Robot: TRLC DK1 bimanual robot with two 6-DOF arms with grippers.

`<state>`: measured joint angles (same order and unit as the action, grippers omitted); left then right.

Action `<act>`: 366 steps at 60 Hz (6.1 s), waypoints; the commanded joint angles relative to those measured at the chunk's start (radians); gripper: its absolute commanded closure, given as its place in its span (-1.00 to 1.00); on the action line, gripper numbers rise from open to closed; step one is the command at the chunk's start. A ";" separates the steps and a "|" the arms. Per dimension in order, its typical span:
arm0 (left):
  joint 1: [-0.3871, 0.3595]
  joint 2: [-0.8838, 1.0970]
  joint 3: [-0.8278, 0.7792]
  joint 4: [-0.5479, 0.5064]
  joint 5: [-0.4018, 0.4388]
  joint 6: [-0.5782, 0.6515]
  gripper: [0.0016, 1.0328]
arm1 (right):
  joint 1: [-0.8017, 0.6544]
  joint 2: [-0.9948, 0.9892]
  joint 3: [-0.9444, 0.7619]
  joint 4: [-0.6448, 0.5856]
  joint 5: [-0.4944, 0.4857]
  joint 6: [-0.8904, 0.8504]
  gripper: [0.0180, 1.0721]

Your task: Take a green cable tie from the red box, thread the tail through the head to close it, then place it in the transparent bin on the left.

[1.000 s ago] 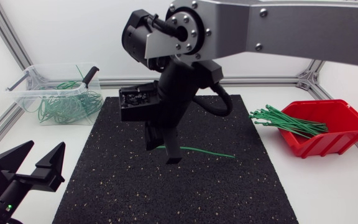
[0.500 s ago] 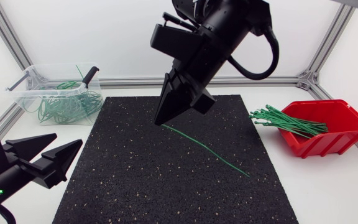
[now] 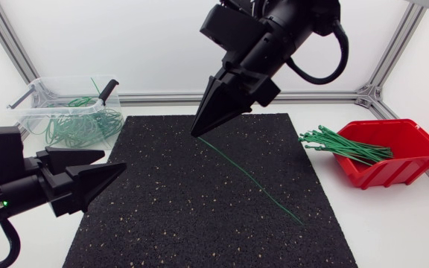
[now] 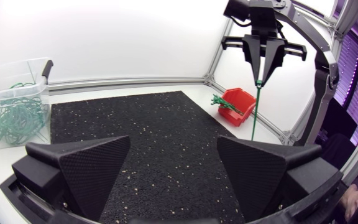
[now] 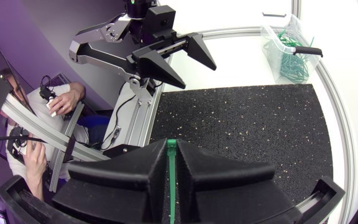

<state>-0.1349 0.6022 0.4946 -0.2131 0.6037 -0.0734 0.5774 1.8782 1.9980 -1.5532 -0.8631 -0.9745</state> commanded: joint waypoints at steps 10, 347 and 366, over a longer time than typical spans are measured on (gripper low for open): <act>-0.020 0.131 0.065 0.026 0.061 0.107 -0.86 | -0.017 0.142 0.096 -0.096 -0.082 -0.073 0.89; -0.152 0.406 0.262 0.029 0.383 0.354 0.59 | 0.090 -0.369 -0.743 0.970 -0.025 0.540 0.89; -0.134 0.367 0.228 0.250 0.415 0.119 -0.28 | 0.053 -0.387 -0.732 1.001 -0.111 0.689 0.89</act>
<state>-0.2691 0.9878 0.7448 -0.0185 0.9981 0.1436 0.6502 1.5055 1.2758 -0.5701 -0.9524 -0.3443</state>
